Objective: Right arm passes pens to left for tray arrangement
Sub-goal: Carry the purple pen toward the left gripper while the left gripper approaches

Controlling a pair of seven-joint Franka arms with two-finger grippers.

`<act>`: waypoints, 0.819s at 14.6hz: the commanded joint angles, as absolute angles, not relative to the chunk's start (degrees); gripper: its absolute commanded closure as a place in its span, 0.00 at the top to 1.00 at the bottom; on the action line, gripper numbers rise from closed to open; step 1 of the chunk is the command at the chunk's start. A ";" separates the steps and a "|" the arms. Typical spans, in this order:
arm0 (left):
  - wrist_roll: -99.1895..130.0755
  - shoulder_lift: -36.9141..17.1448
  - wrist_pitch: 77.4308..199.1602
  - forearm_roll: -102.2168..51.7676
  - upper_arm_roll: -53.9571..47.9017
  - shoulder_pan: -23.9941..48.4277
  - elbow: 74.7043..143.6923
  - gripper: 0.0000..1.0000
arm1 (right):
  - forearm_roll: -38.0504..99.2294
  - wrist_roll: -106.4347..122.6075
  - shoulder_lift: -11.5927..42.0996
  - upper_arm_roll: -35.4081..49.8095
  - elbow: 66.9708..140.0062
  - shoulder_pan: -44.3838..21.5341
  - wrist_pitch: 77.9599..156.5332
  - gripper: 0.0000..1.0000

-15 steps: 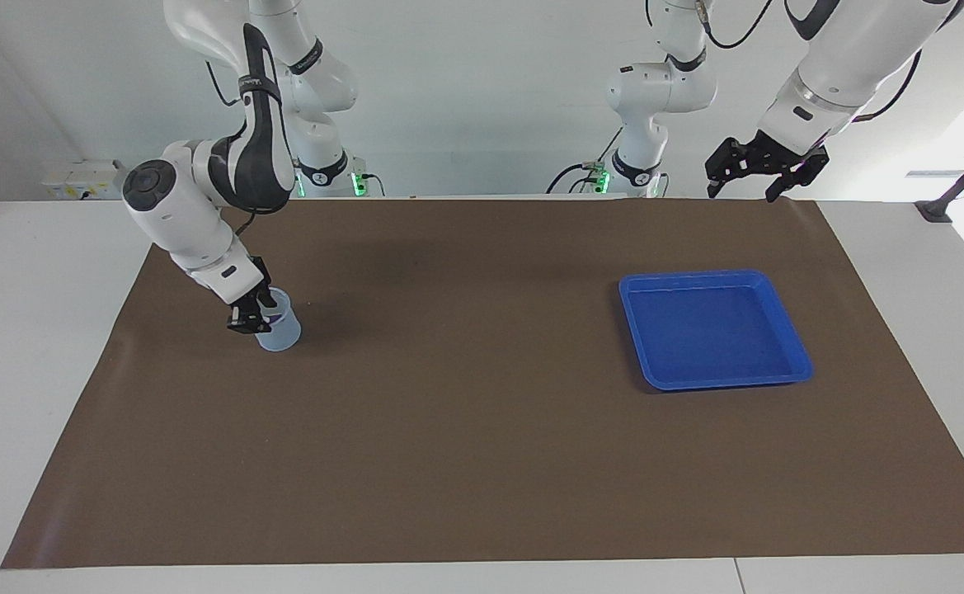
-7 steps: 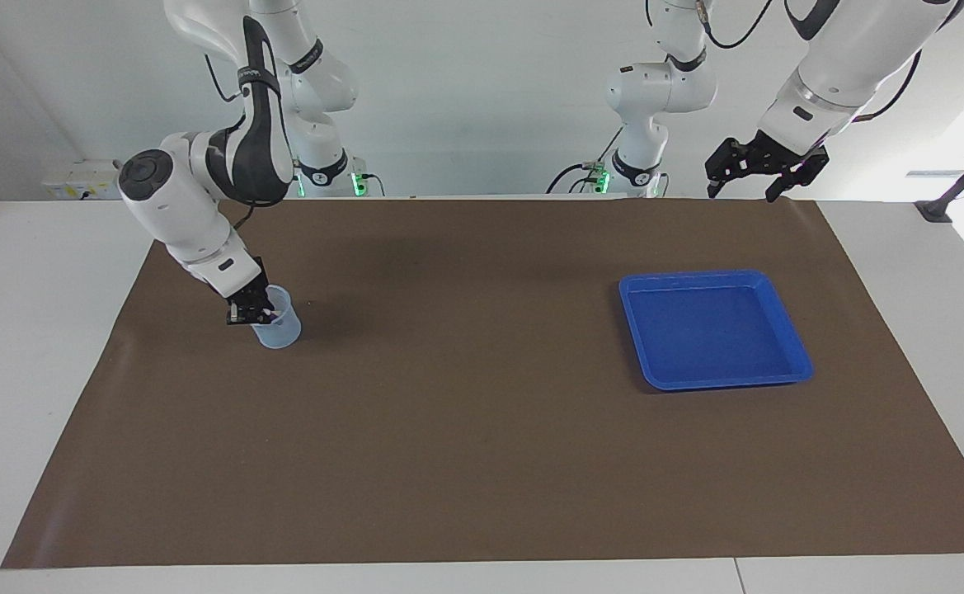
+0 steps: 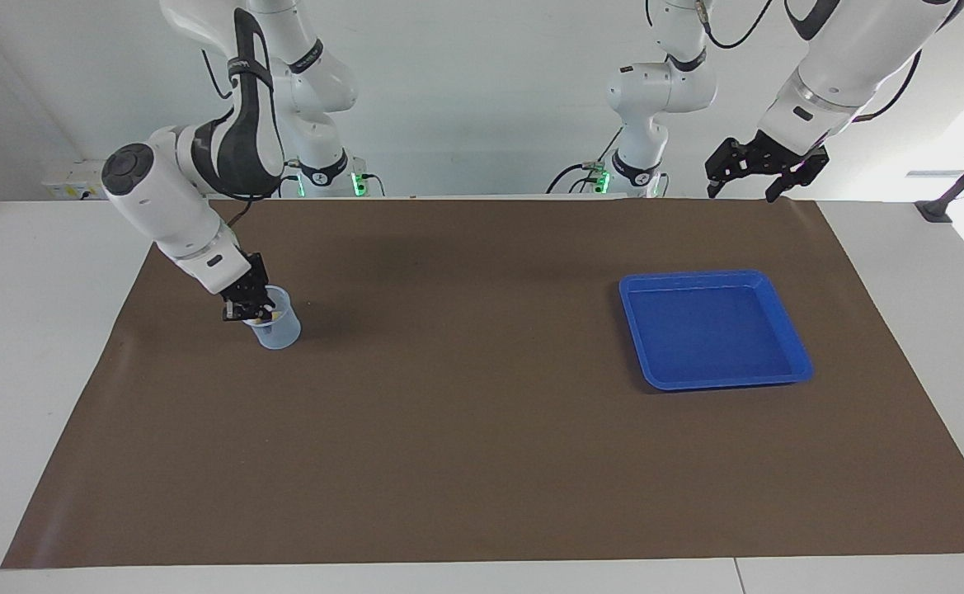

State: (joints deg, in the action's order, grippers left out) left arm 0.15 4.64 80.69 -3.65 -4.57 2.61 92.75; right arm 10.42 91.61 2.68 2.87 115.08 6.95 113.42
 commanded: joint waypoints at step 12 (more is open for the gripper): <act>33.14 6.86 84.45 -15.18 -4.75 3.08 96.24 1.00 | 31.87 15.36 -1.23 4.04 95.62 2.46 90.96 0.00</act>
